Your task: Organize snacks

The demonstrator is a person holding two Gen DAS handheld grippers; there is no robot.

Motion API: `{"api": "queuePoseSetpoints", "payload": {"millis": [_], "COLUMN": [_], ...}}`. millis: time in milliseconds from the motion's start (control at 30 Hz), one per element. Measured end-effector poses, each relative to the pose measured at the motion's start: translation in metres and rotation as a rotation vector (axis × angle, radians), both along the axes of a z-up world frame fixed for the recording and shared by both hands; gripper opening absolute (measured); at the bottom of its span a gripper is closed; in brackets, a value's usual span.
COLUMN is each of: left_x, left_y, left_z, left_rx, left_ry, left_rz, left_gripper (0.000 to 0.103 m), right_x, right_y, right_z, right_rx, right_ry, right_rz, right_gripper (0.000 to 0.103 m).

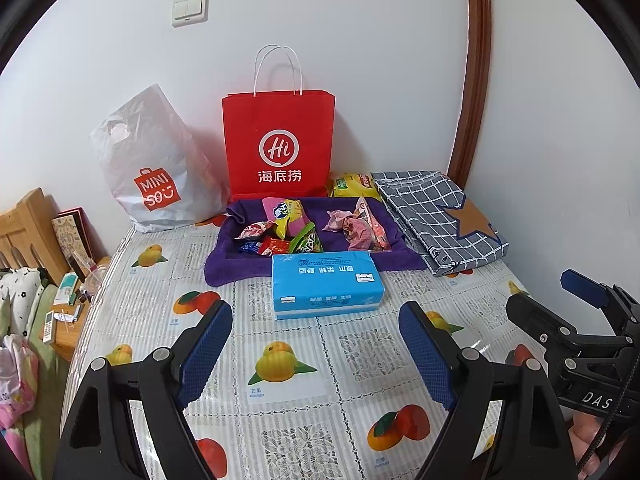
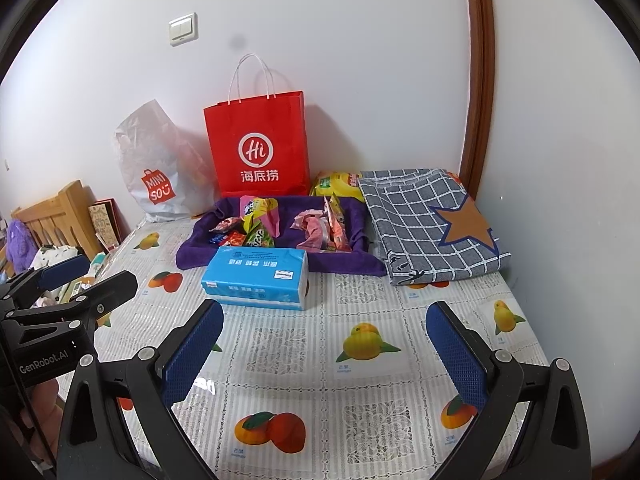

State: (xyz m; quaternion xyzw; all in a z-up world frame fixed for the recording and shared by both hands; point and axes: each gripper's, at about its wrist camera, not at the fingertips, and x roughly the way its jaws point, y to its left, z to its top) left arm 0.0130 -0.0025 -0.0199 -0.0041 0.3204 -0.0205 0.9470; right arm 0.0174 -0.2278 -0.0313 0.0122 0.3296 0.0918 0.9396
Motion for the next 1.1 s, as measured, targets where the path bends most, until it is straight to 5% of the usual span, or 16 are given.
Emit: {"api": "queuePoseSetpoints", "payload": {"millis": [1100], "left_x": [-0.0036], "left_y": [0.0029], "left_z": [0.0029], "left_rx": [-0.003], "left_ry": [-0.004], "left_rz": [0.012], "left_gripper": [0.084], "right_x": [-0.0034], "right_y": [0.0021], "right_z": [0.0022], "right_rx": [0.003], "right_ry": [-0.011], "right_rz": [0.009], "right_gripper": [0.101]}}
